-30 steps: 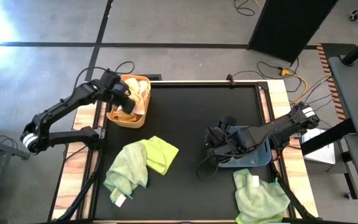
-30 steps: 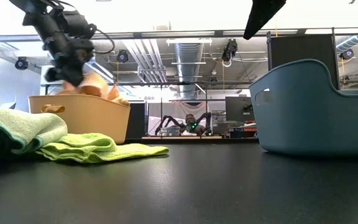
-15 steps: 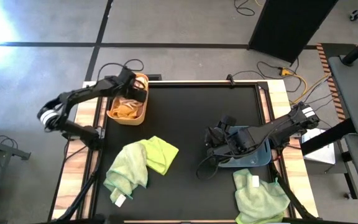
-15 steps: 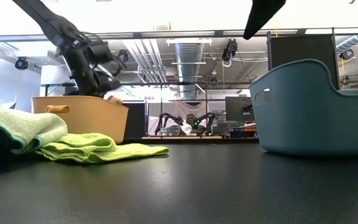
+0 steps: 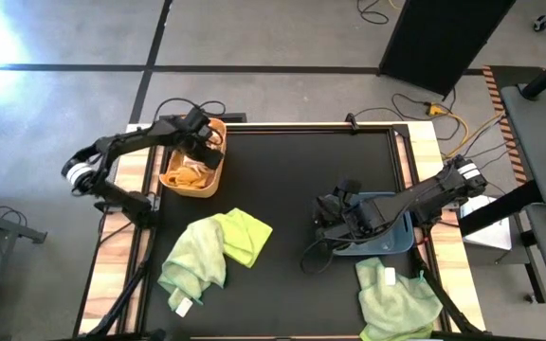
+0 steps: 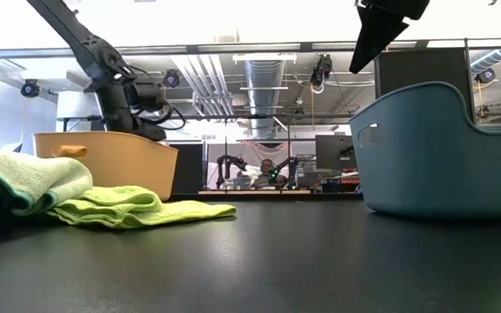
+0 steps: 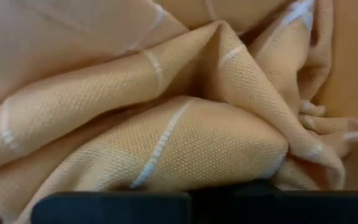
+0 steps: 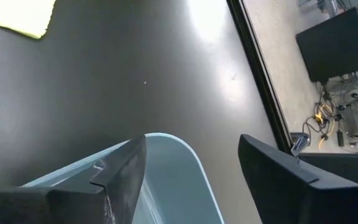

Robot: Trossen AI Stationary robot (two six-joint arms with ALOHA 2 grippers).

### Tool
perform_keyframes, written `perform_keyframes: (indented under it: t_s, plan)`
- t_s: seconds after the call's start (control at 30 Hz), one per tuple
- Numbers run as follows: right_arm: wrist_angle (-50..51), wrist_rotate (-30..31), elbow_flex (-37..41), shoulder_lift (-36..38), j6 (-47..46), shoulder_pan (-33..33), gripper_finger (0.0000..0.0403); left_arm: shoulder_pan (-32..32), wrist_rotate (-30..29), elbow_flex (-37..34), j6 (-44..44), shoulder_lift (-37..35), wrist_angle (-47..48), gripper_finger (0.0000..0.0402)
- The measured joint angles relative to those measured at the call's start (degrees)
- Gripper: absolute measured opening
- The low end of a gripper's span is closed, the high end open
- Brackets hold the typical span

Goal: Sort towels by color in basket
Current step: Put the light yellow microfiber cloth into the yellow bin

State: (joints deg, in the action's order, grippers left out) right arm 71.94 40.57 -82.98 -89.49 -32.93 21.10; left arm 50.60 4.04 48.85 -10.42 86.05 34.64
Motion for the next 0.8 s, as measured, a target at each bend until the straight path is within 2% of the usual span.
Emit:
perform_keyframes:
  t_s: [0.2,0.33,0.47,0.67,0.8]
  plan:
    - [-0.02,0.00,0.00,0.02,0.09,0.00,0.0240,-0.45,-0.04,-0.21,6.30,-10.79,6.67,0.0000]
    - [-0.14,-0.01,0.00,0.02,0.12,0.00,0.0246,-0.64,-3.16,0.73,7.12,-18.10,14.22,0.0000]
    - [-0.31,-0.02,0.00,0.02,0.02,0.00,0.0254,-1.90,-3.48,-0.06,7.38,-23.80,16.64,0.0000]
    - [-0.48,-0.02,0.00,0.06,0.02,0.00,0.0261,-7.16,-0.53,-5.10,10.81,-25.54,18.74,0.0000]
    - [-0.48,-0.02,0.00,0.07,0.54,0.00,0.0263,-9.35,-0.52,-4.34,9.28,-25.42,20.46,0.0000]
